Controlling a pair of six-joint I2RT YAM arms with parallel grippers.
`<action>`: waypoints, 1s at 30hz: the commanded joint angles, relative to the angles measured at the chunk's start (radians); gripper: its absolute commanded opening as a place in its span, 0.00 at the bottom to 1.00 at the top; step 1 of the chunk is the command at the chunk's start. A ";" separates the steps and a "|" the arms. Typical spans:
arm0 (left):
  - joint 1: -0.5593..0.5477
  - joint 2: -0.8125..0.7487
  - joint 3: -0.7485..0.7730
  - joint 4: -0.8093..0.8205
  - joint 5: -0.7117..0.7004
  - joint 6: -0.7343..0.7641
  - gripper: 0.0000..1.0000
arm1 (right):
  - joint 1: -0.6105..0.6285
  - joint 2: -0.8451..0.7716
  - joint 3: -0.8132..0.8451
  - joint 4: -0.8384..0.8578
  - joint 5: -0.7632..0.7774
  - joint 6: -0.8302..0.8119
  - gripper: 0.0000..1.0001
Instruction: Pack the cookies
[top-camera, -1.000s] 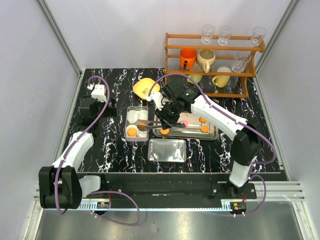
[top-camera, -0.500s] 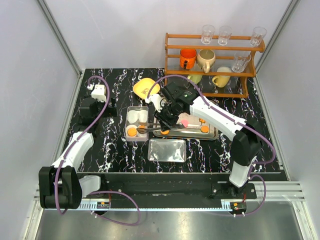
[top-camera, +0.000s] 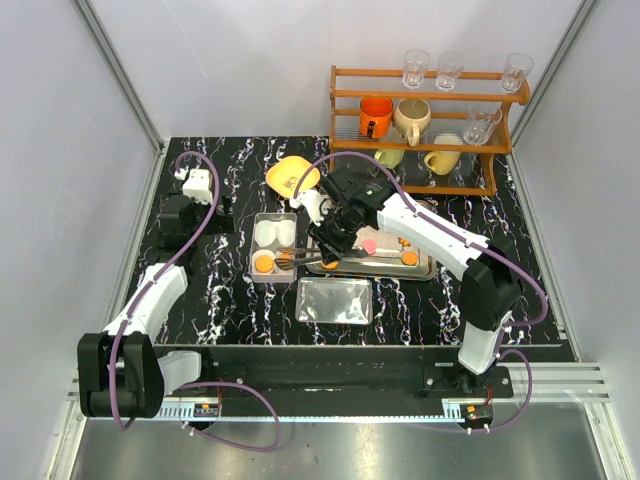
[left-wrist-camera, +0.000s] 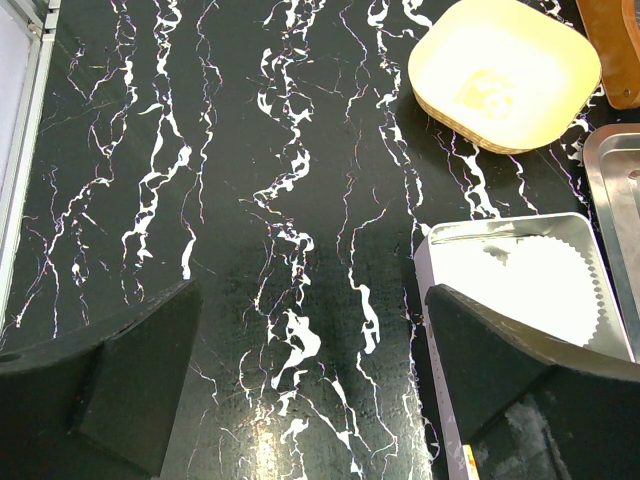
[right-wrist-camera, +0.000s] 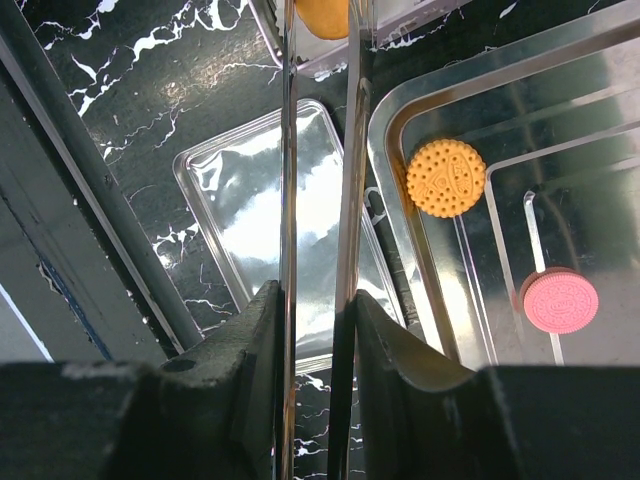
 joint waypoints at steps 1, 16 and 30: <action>0.006 -0.019 0.000 0.056 -0.001 0.003 0.99 | 0.012 0.003 0.002 0.032 -0.004 0.006 0.32; 0.006 -0.023 -0.003 0.057 -0.004 0.006 0.99 | 0.010 0.012 0.011 0.032 0.007 0.004 0.45; 0.006 -0.025 -0.003 0.056 0.001 0.007 0.99 | 0.010 0.009 0.026 0.029 0.016 0.007 0.48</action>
